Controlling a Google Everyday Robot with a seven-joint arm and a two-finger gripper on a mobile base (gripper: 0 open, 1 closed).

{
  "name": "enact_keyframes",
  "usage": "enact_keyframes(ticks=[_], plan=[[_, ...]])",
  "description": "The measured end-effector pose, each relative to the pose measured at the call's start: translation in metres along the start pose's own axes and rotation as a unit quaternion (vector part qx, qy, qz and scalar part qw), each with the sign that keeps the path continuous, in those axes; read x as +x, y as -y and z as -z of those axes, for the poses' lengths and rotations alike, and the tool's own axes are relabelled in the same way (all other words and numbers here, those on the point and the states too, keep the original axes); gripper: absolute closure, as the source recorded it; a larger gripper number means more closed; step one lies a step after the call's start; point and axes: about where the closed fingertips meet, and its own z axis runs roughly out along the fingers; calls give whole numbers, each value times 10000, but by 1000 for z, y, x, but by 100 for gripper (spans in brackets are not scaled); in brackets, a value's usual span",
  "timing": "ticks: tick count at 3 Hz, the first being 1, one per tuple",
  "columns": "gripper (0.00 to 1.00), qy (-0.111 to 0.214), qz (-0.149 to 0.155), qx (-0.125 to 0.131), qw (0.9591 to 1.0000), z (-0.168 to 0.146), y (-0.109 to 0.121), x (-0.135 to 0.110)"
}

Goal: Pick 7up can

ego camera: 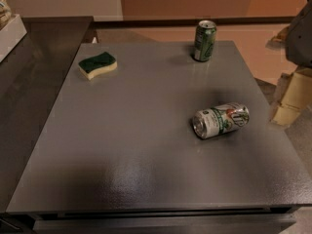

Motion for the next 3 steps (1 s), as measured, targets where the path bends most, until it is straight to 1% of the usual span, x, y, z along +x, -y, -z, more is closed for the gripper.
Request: enact_keyframes(ticks=[1,2,3], plan=[[0,-29,76,24,10000,-3,1,-3],[0,-145,396,-84,9991,-26,0,-15],[0,-332,733,-279,9964,-61,-4,-23]])
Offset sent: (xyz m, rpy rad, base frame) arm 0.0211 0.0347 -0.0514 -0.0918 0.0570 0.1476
